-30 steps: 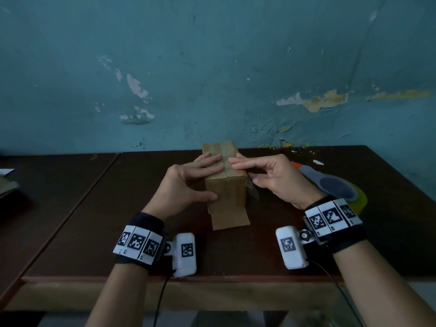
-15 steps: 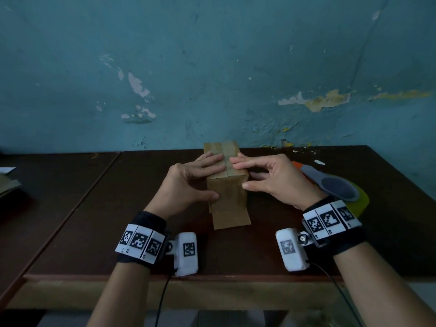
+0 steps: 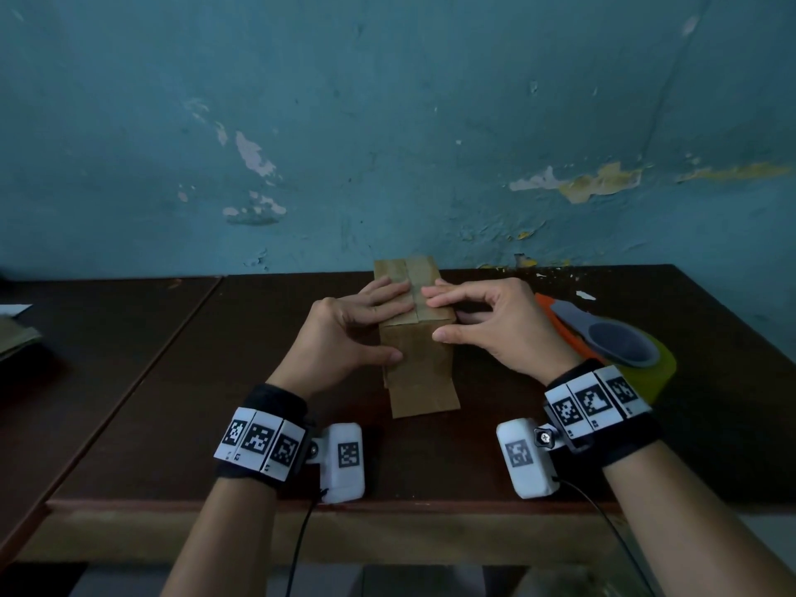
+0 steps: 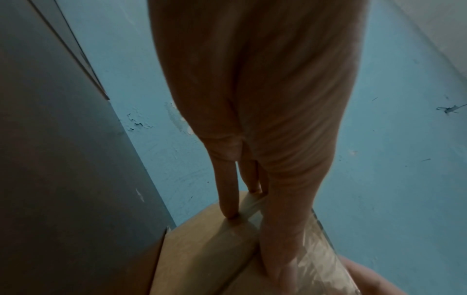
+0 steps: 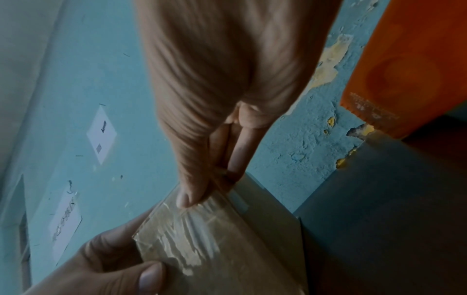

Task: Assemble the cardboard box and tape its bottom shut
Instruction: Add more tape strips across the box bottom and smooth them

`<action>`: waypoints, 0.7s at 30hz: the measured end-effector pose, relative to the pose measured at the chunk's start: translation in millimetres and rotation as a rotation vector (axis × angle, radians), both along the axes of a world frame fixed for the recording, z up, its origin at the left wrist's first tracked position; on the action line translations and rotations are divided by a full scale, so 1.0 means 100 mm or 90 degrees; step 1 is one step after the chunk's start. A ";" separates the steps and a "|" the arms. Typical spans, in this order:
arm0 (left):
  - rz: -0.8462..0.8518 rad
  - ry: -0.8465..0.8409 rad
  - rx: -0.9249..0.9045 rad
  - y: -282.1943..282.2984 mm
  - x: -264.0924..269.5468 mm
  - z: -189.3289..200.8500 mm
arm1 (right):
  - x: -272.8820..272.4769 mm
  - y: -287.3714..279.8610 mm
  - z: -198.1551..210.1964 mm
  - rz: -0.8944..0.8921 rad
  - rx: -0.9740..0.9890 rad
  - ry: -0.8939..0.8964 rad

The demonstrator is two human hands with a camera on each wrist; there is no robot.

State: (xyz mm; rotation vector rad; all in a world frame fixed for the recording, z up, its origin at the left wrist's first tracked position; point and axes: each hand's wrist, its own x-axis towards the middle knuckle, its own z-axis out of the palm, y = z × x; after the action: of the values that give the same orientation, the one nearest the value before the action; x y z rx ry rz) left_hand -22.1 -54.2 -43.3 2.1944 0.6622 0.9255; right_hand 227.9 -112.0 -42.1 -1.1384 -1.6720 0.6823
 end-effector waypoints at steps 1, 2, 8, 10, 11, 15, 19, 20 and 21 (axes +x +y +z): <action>0.001 0.000 -0.001 0.00 0.00 0.00 | 0.00 0.00 0.00 0.001 -0.001 0.001; 0.002 0.000 -0.001 0.00 0.00 0.00 | 0.00 -0.01 0.01 0.002 -0.003 0.001; 0.007 -0.003 -0.005 0.00 0.00 0.01 | 0.00 -0.03 0.04 0.004 -0.011 -0.047; 0.005 -0.006 -0.009 0.00 0.01 0.00 | -0.01 -0.04 0.05 -0.007 -0.007 -0.062; 0.005 -0.007 -0.010 0.00 0.01 0.00 | -0.02 -0.04 0.05 -0.011 -0.004 -0.069; 0.011 -0.010 -0.009 0.00 0.02 0.01 | -0.03 -0.05 0.06 -0.026 -0.009 -0.118; 0.010 -0.014 -0.012 0.00 0.02 0.02 | -0.02 -0.04 0.04 -0.034 -0.040 -0.135; 0.009 -0.014 -0.011 -0.01 0.02 0.02 | -0.01 -0.03 0.03 -0.036 -0.039 -0.135; 0.009 -0.014 -0.011 0.00 0.02 0.02 | -0.01 -0.03 0.02 -0.037 -0.038 -0.134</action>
State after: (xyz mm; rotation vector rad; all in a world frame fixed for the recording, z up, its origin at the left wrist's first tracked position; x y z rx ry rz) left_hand -20.2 -54.6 -41.5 2.1647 0.6730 0.9463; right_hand 227.1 -115.0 -40.0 -1.3334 -1.7958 0.5958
